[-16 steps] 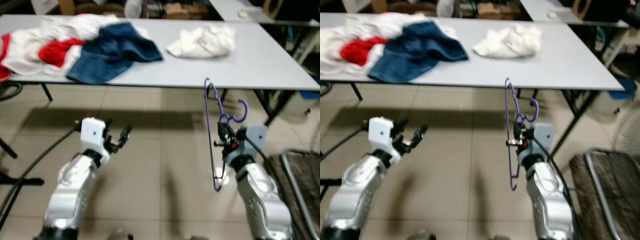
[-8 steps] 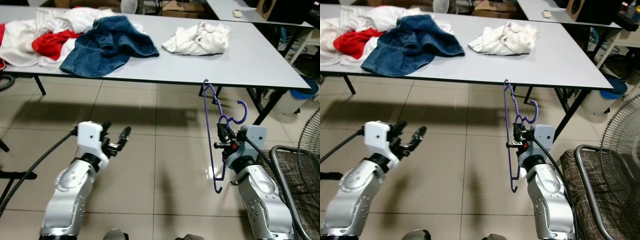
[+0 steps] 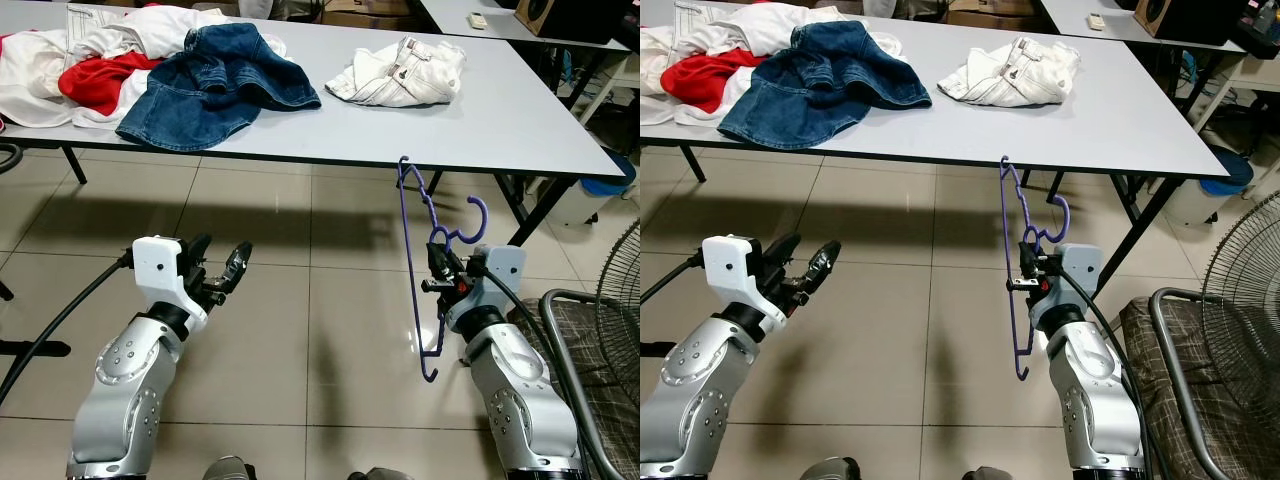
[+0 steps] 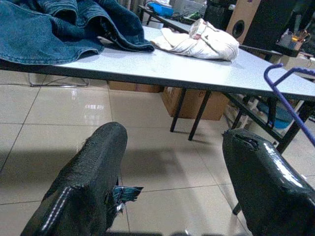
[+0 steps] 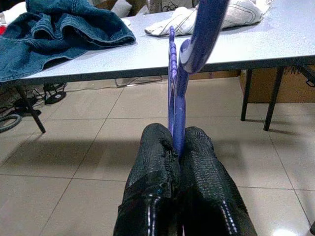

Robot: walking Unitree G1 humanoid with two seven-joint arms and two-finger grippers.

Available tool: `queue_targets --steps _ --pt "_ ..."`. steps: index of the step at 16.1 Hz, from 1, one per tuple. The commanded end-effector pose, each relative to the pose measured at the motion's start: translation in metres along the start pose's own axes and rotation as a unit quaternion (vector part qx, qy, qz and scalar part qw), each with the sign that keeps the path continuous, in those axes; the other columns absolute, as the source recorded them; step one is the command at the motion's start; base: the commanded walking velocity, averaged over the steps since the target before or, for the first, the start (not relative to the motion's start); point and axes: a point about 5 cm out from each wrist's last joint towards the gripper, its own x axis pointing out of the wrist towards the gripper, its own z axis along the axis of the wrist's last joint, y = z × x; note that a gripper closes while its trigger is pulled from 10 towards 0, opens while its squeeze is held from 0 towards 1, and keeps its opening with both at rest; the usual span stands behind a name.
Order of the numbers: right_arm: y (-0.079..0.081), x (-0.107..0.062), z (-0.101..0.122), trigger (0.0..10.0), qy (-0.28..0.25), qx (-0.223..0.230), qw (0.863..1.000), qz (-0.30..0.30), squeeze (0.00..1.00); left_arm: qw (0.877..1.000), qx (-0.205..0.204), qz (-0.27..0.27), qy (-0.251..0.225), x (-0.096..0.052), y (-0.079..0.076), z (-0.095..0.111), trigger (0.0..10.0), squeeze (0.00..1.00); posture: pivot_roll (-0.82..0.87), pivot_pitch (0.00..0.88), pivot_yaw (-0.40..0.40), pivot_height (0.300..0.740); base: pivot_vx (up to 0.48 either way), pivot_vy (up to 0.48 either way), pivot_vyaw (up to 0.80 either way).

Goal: Hang hanger

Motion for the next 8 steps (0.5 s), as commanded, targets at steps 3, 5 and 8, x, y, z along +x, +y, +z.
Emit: queue_targets --steps 3,5,8 --pt "-0.009 -0.006 0.002 10.0 -0.005 -0.001 1.000 -0.018 0.00 0.999 -0.049 0.009 0.016 0.005 -0.004 -0.005 10.0 0.00 -0.06 0.046 -0.051 0.740 0.000 0.000 0.00" --pt "-0.014 -0.005 0.004 10.0 -0.005 -0.001 1.000 -0.027 0.00 0.998 -0.016 0.034 0.059 0.007 -0.004 -0.015 10.0 0.00 -0.05 0.063 -0.065 0.740 0.000 0.000 0.00" --pt "-0.013 -0.005 0.005 10.0 -0.006 -0.003 1.000 -0.024 0.00 0.996 -0.063 0.059 0.021 0.007 -0.006 -0.016 10.0 0.00 -0.06 0.063 -0.057 0.740 0.000 0.000 0.00"
